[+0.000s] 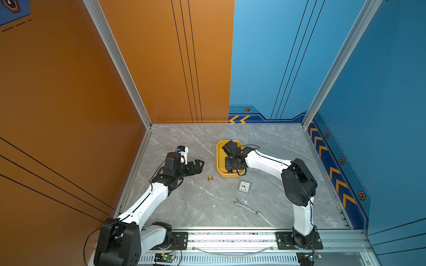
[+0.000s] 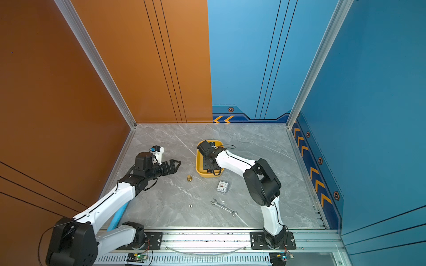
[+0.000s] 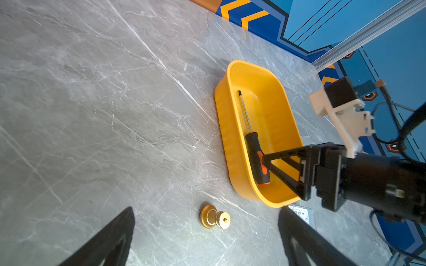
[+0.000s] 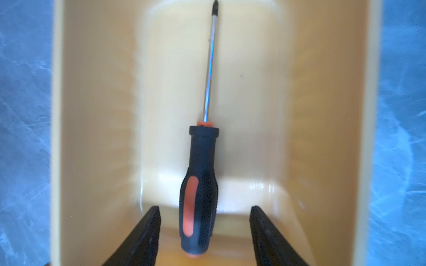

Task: Put the screwdriver in the bin

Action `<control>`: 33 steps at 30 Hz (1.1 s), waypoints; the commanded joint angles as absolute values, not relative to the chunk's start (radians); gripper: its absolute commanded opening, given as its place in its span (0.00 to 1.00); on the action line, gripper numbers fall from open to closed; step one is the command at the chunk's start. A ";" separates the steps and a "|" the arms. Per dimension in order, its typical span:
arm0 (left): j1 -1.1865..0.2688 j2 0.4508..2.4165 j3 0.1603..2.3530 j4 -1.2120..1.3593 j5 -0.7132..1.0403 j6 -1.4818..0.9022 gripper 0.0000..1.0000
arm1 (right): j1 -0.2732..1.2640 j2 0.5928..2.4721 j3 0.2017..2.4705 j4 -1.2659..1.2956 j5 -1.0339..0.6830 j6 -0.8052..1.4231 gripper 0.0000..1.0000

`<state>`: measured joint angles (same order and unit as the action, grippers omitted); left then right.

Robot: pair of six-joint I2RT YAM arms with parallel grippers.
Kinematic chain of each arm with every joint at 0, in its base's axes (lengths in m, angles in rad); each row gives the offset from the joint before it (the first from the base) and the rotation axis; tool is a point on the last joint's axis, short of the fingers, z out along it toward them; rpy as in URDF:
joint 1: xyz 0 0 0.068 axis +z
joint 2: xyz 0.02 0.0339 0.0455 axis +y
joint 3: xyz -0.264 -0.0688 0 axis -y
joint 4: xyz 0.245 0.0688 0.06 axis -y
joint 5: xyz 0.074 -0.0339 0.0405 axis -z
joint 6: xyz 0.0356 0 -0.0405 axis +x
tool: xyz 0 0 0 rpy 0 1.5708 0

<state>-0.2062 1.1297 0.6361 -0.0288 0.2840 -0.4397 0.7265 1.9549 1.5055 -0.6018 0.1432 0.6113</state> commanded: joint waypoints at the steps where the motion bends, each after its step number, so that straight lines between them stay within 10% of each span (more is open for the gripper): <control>1: -0.194 1.094 0.647 -0.073 0.249 -0.393 0.98 | 0.718 1.830 1.551 -0.687 0.147 0.467 0.62; 13: -0.161 1.060 0.676 -0.078 0.241 -0.358 0.98 | 0.533 1.471 1.278 -0.648 -0.098 -0.090 0.63; 33: -0.057 0.897 0.482 0.292 0.040 -0.163 0.98 | 0.192 1.195 0.579 0.154 0.062 -0.098 0.70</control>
